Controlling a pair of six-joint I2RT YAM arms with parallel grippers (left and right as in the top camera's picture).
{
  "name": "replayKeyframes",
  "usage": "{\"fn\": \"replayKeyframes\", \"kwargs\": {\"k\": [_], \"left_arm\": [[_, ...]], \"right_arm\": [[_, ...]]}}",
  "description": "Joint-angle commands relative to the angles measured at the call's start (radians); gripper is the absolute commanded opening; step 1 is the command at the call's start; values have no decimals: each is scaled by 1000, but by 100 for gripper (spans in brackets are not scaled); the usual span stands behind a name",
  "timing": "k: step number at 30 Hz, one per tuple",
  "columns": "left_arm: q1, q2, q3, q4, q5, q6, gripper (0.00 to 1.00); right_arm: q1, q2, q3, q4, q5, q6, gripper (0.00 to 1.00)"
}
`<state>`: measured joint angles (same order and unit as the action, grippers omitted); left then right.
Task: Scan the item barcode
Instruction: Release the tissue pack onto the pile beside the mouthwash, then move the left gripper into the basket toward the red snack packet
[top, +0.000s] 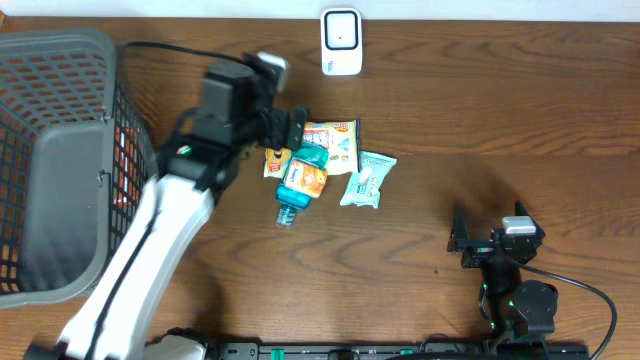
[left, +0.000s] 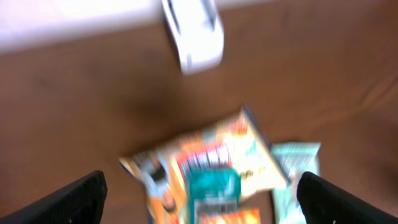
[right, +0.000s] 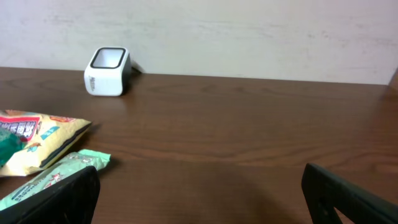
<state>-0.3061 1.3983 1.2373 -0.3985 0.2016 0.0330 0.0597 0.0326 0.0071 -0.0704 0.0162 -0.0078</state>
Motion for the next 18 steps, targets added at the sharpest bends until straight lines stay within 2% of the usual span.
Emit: {"fn": "replayKeyframes", "kwargs": {"k": [1, 4, 8, 18], "left_arm": [[34, -103, 57, -11, -65, 34, 98], [90, -181, 95, -11, -131, 32, 98], [222, -245, 118, -17, -237, -51, 98], [731, -227, 118, -151, -239, -523, 98]], "right_arm": [[4, 0, -1, -3, 8, 3, 99], [4, 0, -1, -3, 8, 3, 99], [4, 0, -1, -3, 8, 3, 99], [4, 0, -1, -3, 8, 3, 99]]}}
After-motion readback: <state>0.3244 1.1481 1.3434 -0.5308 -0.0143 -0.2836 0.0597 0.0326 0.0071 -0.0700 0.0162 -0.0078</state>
